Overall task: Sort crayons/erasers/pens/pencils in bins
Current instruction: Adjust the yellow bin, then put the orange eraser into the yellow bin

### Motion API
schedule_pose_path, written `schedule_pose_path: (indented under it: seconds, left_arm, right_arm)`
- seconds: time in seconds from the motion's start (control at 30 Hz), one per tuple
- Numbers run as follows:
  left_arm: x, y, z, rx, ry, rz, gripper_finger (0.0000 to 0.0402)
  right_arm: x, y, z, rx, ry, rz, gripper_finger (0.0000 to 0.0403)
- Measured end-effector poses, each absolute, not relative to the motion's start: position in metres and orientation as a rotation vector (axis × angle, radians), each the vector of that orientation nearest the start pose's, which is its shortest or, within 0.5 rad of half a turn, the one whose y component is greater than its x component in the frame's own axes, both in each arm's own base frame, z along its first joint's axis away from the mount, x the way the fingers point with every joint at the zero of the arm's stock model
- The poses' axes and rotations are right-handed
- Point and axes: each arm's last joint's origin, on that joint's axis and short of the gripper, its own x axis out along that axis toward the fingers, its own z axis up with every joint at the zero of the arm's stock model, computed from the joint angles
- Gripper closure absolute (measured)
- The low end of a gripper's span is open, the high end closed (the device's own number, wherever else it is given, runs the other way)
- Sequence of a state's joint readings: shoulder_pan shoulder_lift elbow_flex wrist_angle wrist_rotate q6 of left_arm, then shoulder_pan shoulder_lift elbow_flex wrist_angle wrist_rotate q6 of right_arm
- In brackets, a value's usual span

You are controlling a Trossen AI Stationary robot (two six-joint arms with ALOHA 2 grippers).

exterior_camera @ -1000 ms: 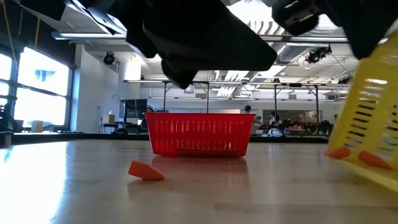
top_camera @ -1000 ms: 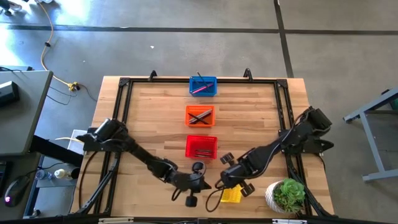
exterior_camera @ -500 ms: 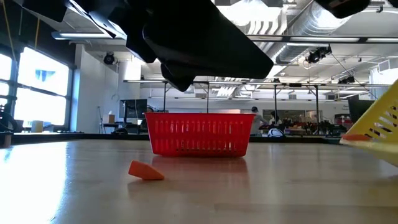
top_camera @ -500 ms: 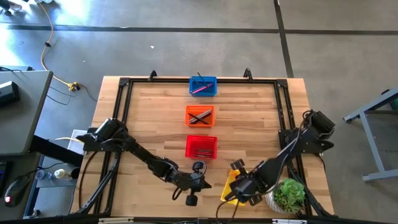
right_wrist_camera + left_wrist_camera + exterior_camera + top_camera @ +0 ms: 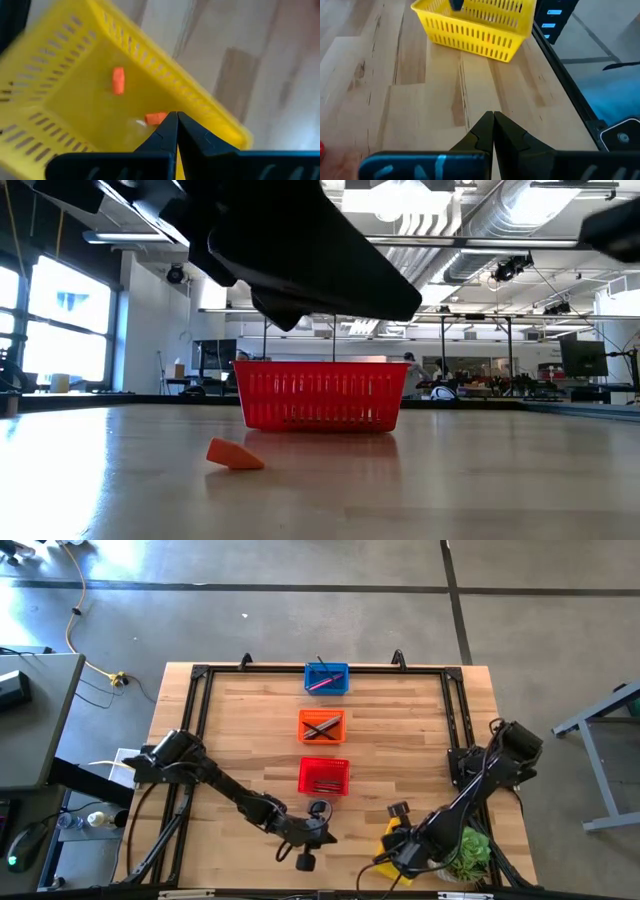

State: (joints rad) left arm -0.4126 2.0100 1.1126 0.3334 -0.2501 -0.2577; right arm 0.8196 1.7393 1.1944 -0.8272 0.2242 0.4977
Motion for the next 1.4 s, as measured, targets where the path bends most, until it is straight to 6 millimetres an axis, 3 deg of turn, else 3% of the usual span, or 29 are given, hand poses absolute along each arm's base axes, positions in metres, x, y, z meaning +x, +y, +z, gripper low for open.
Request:
schedule_pose_path:
  seconds: [0.17, 0.33, 0.67, 0.9, 1.2, 1.4]
  left_arm:
    - [0.379, -0.158, 0.135, -0.055, 0.581, -0.082, 0.0402]
    - [0.375, -0.159, 0.130, -0.051, 0.646, -0.073, 0.0402]
    - [0.351, -0.165, 0.165, -0.033, 0.721, -0.085, 0.0401]
    - [0.338, -0.171, 0.170, -0.093, 0.790, -0.056, 0.0369]
    - [0.336, -0.175, 0.162, -0.112, 0.817, -0.028, 0.0280]
    - [0.336, -0.175, 0.141, -0.123, 0.888, 0.013, 0.0260]
  right_arm:
    - [0.224, 0.222, 0.171, -0.238, 1.287, 0.192, 0.0403]
    - [0.233, 0.205, 0.160, -0.239, 1.280, 0.154, 0.0403]
    - [0.254, 0.186, 0.161, -0.293, 1.200, 0.098, 0.0403]
    - [0.265, 0.174, 0.161, -0.291, 1.172, 0.054, 0.0403]
    - [0.266, 0.187, 0.178, -0.291, 1.164, 0.083, 0.0403]
    - [0.264, 0.207, 0.200, -0.303, 1.131, 0.138, 0.0403]
